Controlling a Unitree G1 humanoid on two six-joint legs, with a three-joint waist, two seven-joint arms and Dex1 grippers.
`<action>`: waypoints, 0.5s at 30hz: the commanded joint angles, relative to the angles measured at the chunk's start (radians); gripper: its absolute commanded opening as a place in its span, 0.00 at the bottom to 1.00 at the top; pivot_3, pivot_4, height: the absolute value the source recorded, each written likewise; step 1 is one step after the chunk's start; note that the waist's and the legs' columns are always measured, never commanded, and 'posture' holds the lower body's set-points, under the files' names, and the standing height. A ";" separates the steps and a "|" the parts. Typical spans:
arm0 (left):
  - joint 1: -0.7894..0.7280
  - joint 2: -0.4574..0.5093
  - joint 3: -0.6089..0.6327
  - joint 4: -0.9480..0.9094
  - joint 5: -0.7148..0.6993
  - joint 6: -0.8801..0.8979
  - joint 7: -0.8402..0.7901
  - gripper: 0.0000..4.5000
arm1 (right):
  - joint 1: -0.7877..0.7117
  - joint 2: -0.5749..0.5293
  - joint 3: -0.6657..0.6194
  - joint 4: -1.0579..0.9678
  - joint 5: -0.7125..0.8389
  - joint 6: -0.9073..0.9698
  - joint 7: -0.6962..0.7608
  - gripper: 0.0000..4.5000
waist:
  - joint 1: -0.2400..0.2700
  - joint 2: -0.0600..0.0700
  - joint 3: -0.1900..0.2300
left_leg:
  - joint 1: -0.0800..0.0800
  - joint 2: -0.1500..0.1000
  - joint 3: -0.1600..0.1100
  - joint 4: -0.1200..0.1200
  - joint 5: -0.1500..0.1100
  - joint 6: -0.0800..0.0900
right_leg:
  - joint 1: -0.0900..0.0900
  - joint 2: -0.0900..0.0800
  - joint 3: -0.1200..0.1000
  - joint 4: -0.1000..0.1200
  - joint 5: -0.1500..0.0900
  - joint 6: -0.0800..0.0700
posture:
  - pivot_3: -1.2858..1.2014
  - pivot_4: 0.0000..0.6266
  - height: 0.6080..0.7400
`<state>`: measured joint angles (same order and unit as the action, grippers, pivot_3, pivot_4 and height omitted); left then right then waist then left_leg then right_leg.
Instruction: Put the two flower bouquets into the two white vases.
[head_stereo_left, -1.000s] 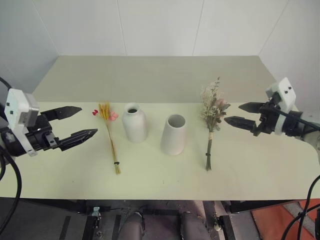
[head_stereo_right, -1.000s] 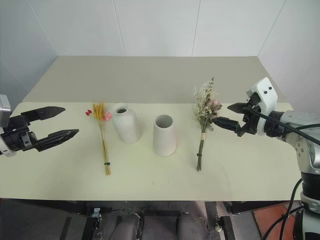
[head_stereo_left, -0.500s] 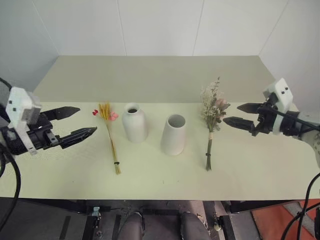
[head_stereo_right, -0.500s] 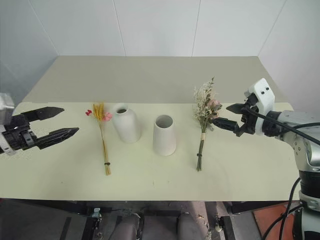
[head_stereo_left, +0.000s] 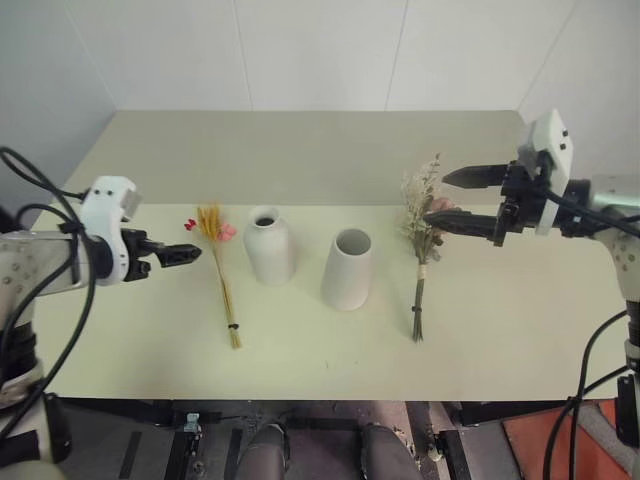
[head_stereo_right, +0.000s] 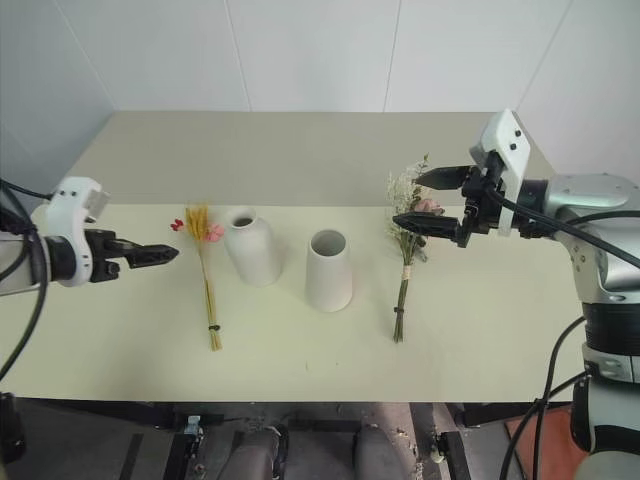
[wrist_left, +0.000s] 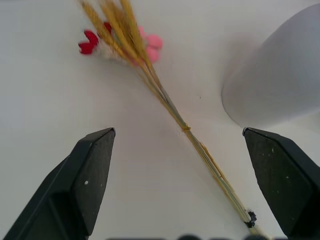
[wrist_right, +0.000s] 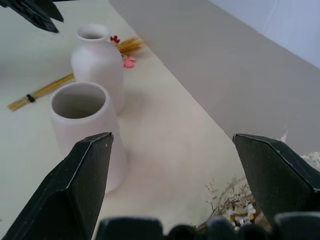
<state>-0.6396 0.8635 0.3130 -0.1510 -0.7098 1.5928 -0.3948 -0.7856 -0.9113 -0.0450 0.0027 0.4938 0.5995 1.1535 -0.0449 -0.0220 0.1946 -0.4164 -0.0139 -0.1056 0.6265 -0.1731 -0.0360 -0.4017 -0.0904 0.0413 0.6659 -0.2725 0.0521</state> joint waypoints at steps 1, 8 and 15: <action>-0.034 -0.031 -0.022 0.036 0.017 0.022 0.063 0.99 | -0.052 0.005 -0.001 0.017 -0.005 -0.069 0.055 1.00 | -0.001 0.000 0.000 | 0.000 0.000 0.000 0.000 0.000 0.000 | 0.000 0.000 0.000 0.000 0.000 0.000 | 0.52 0.24 1.00; -0.040 -0.124 -0.121 0.110 0.079 0.022 0.195 0.99 | -0.090 0.023 0.010 0.043 -0.014 -0.122 0.114 1.00 | 0.002 0.000 0.000 | 0.000 0.000 0.000 0.000 0.000 0.000 | 0.000 -0.001 0.000 0.002 0.000 0.000 | 0.52 0.24 1.00; -0.066 -0.181 -0.110 0.161 0.162 0.014 0.211 0.56 | -0.067 0.017 -0.007 0.024 -0.004 -0.124 0.132 1.00 | 0.002 0.000 0.000 | 0.000 -0.001 0.000 0.000 0.000 0.000 | 0.000 -0.001 0.000 0.002 0.001 0.000 | 0.52 0.24 1.00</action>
<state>-0.6841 0.6782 0.1826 0.0106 -0.5692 1.6092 -0.1848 -0.8486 -0.8863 -0.0148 0.0502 0.4768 0.4944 1.2801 -0.0425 -0.0224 0.1945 -0.4162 -0.0153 -0.1058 0.6269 -0.1729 -0.0365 -0.4021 -0.0918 0.0416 0.6685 -0.2720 0.0519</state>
